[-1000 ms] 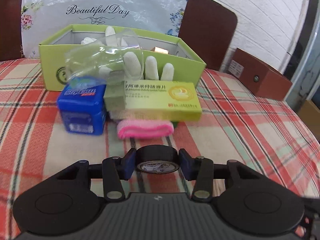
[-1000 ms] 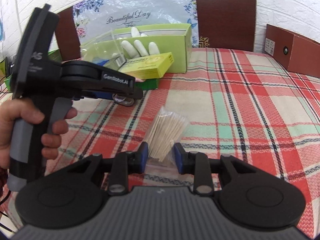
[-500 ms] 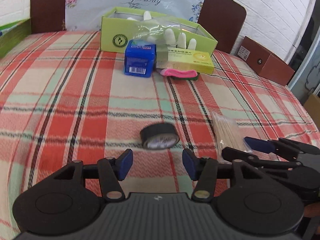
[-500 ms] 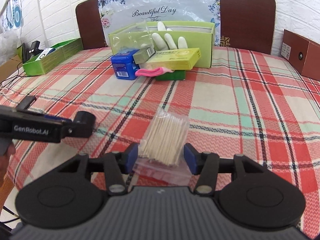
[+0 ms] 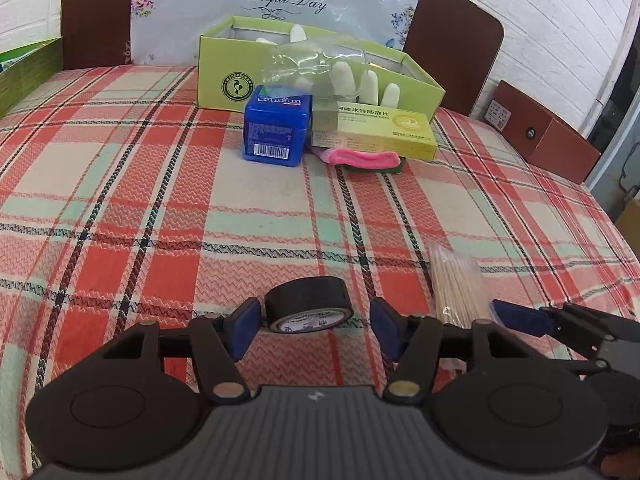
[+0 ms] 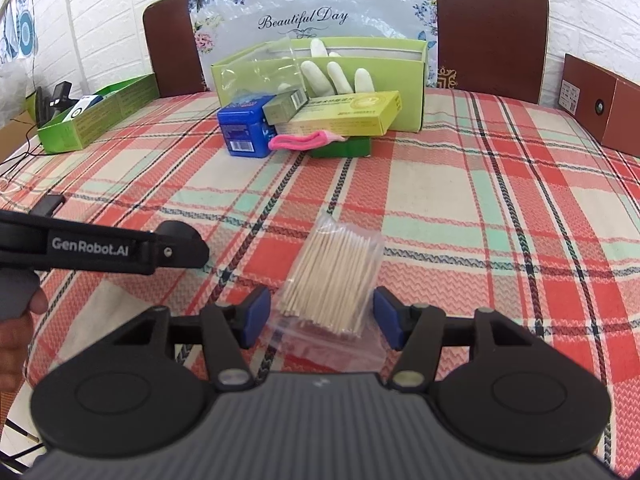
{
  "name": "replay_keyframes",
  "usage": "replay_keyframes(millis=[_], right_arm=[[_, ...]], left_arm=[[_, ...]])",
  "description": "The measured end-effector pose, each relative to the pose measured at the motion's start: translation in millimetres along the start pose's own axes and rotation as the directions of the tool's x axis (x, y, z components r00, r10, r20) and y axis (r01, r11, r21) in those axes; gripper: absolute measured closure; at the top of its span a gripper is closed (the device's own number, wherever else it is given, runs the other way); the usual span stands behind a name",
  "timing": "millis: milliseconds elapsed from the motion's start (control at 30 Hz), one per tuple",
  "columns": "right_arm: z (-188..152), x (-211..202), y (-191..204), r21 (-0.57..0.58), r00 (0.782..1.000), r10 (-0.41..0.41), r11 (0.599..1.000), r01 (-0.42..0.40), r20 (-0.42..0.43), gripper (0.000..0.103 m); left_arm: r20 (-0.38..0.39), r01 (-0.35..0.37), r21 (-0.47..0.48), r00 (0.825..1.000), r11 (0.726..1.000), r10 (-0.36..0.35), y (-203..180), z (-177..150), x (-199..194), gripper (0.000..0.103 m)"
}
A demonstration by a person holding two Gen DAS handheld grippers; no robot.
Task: Organize objects
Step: 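Grasp black tape roll with left tool while right tool grasps toothpick bag, then carry tape roll and toothpick bag into the green box and release both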
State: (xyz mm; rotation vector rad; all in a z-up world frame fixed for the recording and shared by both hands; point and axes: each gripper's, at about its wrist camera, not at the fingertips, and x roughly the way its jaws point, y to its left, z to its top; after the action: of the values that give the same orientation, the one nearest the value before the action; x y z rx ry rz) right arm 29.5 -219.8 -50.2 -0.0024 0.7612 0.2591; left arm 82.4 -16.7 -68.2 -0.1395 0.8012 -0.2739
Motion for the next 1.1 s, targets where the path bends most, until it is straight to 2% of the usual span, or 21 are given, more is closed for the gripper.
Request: replay_keyframes(millis=[167, 233, 300, 400, 533, 667, 833, 1100], right_arm=[[1.2, 6.1, 3.4, -0.009, 1.000, -0.001, 1.000, 0.001, -0.002, 0.040], [0.7, 8.3, 5.6, -0.014, 1.000, -0.009, 1.000, 0.009, -0.001, 0.040], [0.2, 10.0, 7.3, -0.023, 1.000, -0.018, 1.000, 0.018, 0.002, 0.040], [-1.0, 11.6, 10.0, -0.048, 0.999, -0.038, 0.998, 0.038, 0.010, 0.048], [-0.9, 11.5, 11.4, -0.061, 0.999, -0.043, 0.997, 0.044, 0.022, 0.068], [0.6, 8.6, 11.8, -0.058, 0.999, -0.035, 0.998, 0.037, 0.027, 0.076], [7.9, -3.4, 10.7, -0.045, 0.999, -0.006, 0.999, 0.009, 0.054, 0.077], [46.9, -31.5, 5.5, -0.044, 0.983, 0.032, 0.999, -0.024, 0.182, 0.077]], left_arm=[[-0.003, 0.025, -0.041, 1.000, 0.999, -0.025, 3.1, 4.0, 1.8, 0.040], [-0.007, 0.018, -0.016, 1.000, 1.000, -0.018, 1.2, 4.3, 3.5, 0.043], [-0.003, 0.010, 0.002, 1.000, 1.000, -0.010, 0.0, 3.6, 3.7, 0.052], [-0.005, 0.009, 0.010, 1.000, 1.000, -0.009, 1.1, 3.3, 4.4, 0.054], [-0.007, 0.012, 0.027, 1.000, 1.000, -0.011, -1.0, 2.8, 2.4, 0.054], [-0.008, 0.028, 0.026, 1.000, 0.999, -0.028, -2.0, 3.7, -3.0, 0.054], [0.036, 0.056, 0.036, 0.998, 0.998, -0.057, -3.2, 16.1, -20.8, 0.054], [0.179, 0.073, 0.051, 0.980, 0.996, -0.081, 0.7, 64.9, -56.1, 0.054]])
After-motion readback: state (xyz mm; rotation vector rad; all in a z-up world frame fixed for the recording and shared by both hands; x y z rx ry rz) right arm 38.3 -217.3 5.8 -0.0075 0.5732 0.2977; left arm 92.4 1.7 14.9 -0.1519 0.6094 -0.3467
